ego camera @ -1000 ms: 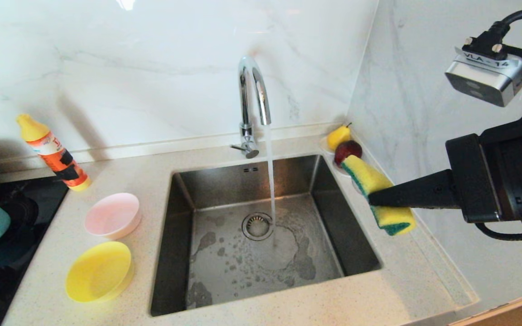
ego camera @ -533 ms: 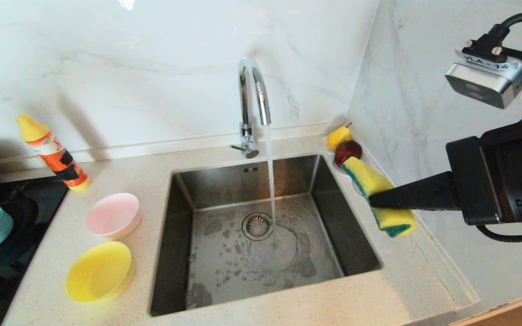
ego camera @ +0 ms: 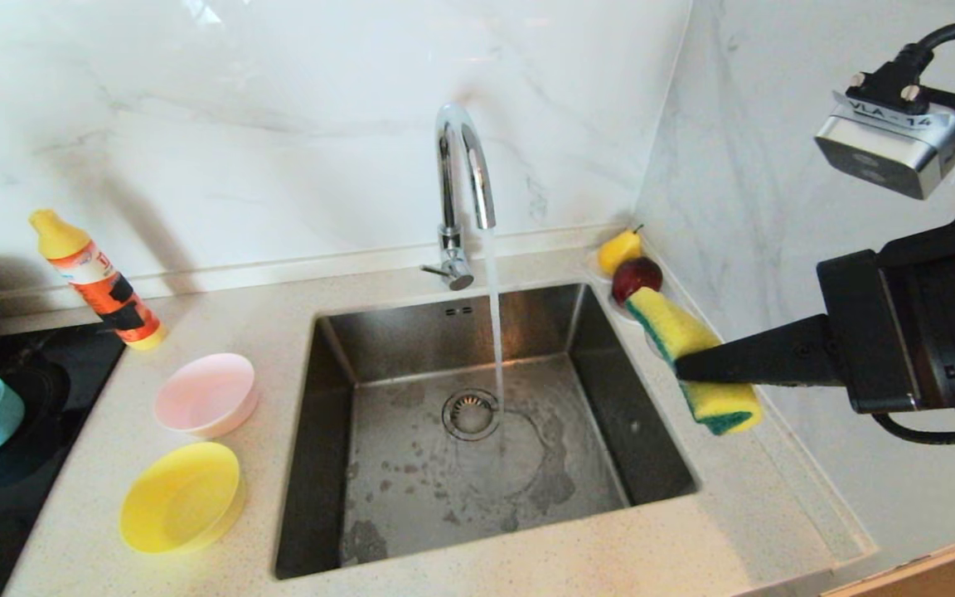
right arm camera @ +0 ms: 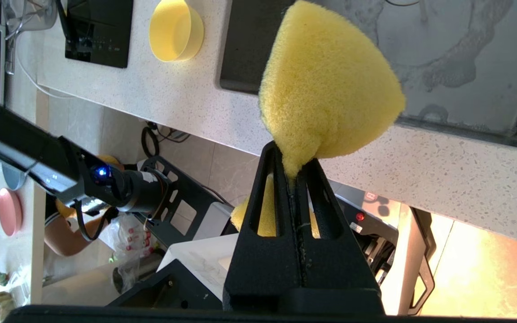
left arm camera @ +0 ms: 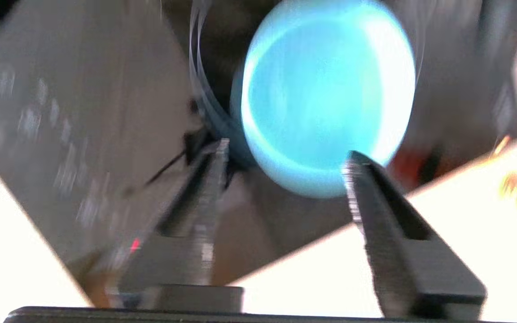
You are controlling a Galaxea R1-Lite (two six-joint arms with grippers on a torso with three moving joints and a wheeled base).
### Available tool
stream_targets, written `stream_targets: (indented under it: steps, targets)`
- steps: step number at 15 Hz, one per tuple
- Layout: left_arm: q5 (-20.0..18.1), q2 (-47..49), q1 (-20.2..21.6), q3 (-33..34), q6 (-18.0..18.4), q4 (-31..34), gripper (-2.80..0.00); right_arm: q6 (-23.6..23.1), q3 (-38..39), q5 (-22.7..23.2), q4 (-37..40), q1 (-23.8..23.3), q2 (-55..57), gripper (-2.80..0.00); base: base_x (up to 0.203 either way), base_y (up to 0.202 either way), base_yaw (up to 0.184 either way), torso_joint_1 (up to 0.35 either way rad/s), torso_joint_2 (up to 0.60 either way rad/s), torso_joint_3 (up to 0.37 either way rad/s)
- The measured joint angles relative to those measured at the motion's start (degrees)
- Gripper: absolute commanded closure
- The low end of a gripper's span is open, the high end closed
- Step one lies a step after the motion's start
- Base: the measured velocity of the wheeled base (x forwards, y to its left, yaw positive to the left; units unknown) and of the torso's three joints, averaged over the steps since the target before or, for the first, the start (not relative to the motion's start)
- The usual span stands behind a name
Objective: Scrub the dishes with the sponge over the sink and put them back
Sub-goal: Place the bowl on the table, then wash the bowl
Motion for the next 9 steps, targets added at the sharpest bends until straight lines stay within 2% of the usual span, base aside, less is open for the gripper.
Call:
stream_targets:
  steps: [4, 6, 9]
  targets:
    - [-6.1, -8.9, -1.2, 7.8, 10.9, 2.4, 0.00, 0.1, 0.7, -0.1, 0.0, 0.0, -0.1, 0.00, 0.000, 0.000, 0.000, 0.000, 0.00, 0.000]
    - [-7.6, -14.2, -2.9, 11.3, 17.4, 4.9, 0.00, 0.0, 0.8, -0.1, 0.0, 0.0, 0.0, 0.00, 0.000, 0.000, 0.000, 0.000, 0.00, 0.000]
    - [-7.7, -20.3, -10.2, 13.5, 22.7, 11.6, 0.00, -0.2, 0.8, -0.1, 0.0, 0.0, 0.1, 0.00, 0.000, 0.000, 0.000, 0.000, 0.00, 0.000]
